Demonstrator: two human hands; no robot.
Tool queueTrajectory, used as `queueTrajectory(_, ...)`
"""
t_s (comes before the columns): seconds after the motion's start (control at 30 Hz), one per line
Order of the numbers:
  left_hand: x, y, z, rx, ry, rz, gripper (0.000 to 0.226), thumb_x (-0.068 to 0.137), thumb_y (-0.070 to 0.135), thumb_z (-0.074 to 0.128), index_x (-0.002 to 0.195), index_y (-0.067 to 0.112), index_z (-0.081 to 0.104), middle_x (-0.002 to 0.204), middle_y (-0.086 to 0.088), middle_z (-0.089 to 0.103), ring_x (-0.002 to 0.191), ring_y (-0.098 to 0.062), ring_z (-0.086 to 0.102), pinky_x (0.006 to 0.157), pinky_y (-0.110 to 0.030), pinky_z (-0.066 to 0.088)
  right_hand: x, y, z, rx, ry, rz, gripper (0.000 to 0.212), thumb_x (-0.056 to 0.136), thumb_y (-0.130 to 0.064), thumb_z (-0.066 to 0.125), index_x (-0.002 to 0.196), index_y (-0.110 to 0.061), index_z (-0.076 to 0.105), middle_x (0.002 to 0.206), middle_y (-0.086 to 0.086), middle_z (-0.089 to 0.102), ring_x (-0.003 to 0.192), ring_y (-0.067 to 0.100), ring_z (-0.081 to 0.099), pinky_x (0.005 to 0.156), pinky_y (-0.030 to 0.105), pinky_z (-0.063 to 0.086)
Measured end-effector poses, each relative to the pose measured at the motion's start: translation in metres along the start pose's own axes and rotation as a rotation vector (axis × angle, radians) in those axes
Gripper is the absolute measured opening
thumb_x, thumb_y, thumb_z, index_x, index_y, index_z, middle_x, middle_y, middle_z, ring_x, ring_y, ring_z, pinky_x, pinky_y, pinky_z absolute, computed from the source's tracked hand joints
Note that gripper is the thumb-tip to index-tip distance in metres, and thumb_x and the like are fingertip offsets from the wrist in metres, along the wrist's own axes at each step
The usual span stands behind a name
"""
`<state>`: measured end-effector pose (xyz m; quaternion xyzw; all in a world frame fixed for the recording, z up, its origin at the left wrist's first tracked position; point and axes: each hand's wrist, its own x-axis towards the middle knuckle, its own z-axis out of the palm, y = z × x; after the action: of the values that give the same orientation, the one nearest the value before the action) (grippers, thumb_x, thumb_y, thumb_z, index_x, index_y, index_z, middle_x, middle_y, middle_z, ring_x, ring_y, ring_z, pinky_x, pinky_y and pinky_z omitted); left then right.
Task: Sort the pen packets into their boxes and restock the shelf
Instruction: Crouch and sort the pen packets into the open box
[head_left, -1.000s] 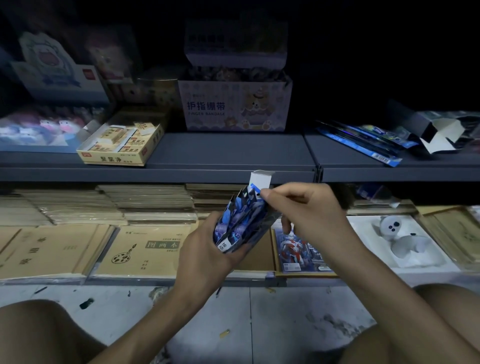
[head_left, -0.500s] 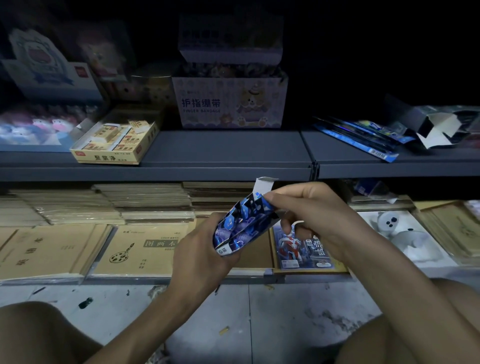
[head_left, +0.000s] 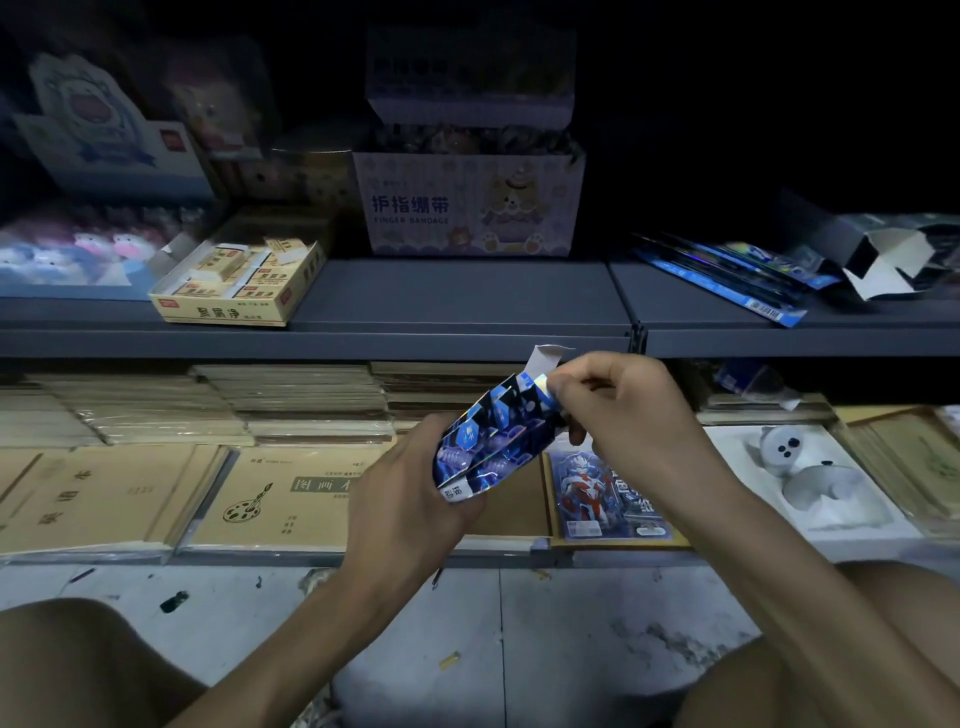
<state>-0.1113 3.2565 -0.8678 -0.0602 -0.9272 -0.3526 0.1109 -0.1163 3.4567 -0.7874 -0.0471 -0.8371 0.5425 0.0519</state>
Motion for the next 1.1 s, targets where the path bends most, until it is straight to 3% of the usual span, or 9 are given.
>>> queueTrajectory(0.13,0.002,-0.002,-0.001,-0.001,0.019,0.004,0.050,0.071,0.037,0.081,0.113,0.042,0.055,0.091,0.019,0.071,0.079,-0.012,0.066,0.066,-0.034,0.055,-0.002,-0.001,0.005,-0.106,0.039,-0.110,0.018,0.099,-0.015,0.064,0.084,-0.016,0.073,0.072,-0.008,0.070,0.056,0.004,0.064,0.052,0.013,0.044)
queueTrajectory(0.27,0.001,-0.006,0.000,-0.027,0.022,-0.019,0.053,0.070,0.035,0.083,0.110,0.045,0.049,0.087,0.018,0.072,0.077,-0.013,0.067,0.064,-0.034,0.055,-0.002,0.003,0.005,-0.046,0.108,-0.185,0.014,0.090,-0.014,0.076,0.082,-0.025,0.073,0.075,-0.001,0.069,0.067,0.022,0.067,0.063,0.033,0.054)
queueTrajectory(0.4,0.000,-0.008,-0.001,0.010,0.032,0.013,0.047,0.072,0.035,0.080,0.109,0.042,0.051,0.085,0.017,0.070,0.074,-0.013,0.066,0.061,-0.035,0.055,-0.002,0.003,0.006,-0.026,0.022,-0.152,0.013,0.092,-0.015,0.075,0.083,-0.023,0.079,0.071,-0.008,0.071,0.058,0.001,0.059,0.059,0.021,0.047)
queueTrajectory(0.47,-0.001,-0.009,-0.002,0.005,0.028,0.007,0.049,0.071,0.034,0.082,0.110,0.041,0.053,0.086,0.018,0.070,0.074,-0.012,0.065,0.061,-0.033,0.055,-0.003,0.002,0.005,-0.040,-0.011,-0.141,0.013,0.093,-0.016,0.073,0.084,-0.020,0.080,0.072,-0.011,0.073,0.061,0.000,0.061,0.060,0.019,0.047)
queueTrajectory(0.63,-0.003,-0.009,-0.003,0.015,0.016,0.014,0.046,0.071,0.034,0.080,0.111,0.040,0.056,0.090,0.019,0.070,0.077,-0.012,0.066,0.063,-0.035,0.055,-0.005,-0.002,0.001,-0.116,-0.087,-0.152,0.016,0.093,-0.008,0.071,0.083,-0.014,0.081,0.081,-0.010,0.078,0.080,0.006,0.075,0.079,0.033,0.062)
queueTrajectory(0.73,-0.004,-0.008,-0.001,0.019,0.003,0.027,0.045,0.071,0.035,0.080,0.110,0.040,0.057,0.090,0.018,0.070,0.077,-0.011,0.065,0.062,-0.034,0.055,-0.003,-0.004,0.000,-0.043,-0.106,-0.083,0.014,0.093,-0.007,0.072,0.083,-0.011,0.081,0.077,-0.005,0.078,0.073,0.005,0.073,0.070,0.025,0.060)
queueTrajectory(0.83,-0.002,-0.008,-0.001,-0.011,0.008,0.005,0.049,0.069,0.031,0.082,0.108,0.041,0.054,0.086,0.018,0.069,0.074,-0.011,0.064,0.061,-0.032,0.053,-0.001,-0.007,-0.008,0.083,-0.083,-0.010,0.013,0.094,-0.013,0.072,0.084,-0.010,0.080,0.058,-0.011,0.064,0.049,0.000,0.051,0.048,0.012,0.039)
queueTrajectory(0.9,-0.001,-0.009,-0.001,-0.028,0.017,-0.002,0.051,0.069,0.030,0.082,0.109,0.042,0.053,0.084,0.019,0.069,0.073,-0.011,0.064,0.061,-0.031,0.052,0.001,-0.009,-0.014,0.194,-0.034,0.016,0.014,0.096,-0.013,0.069,0.085,-0.011,0.077,0.053,-0.010,0.055,0.047,0.003,0.043,0.045,0.013,0.034)
queueTrajectory(1.1,0.000,-0.011,-0.001,-0.051,0.042,-0.013,0.048,0.069,0.031,0.084,0.098,0.046,0.048,0.079,0.017,0.067,0.073,-0.015,0.063,0.059,-0.031,0.049,0.001,-0.014,-0.017,0.348,0.131,-0.020,0.018,0.103,-0.013,0.060,0.089,-0.011,0.071,0.086,0.017,0.073,0.069,0.014,0.064,0.052,0.026,0.048)
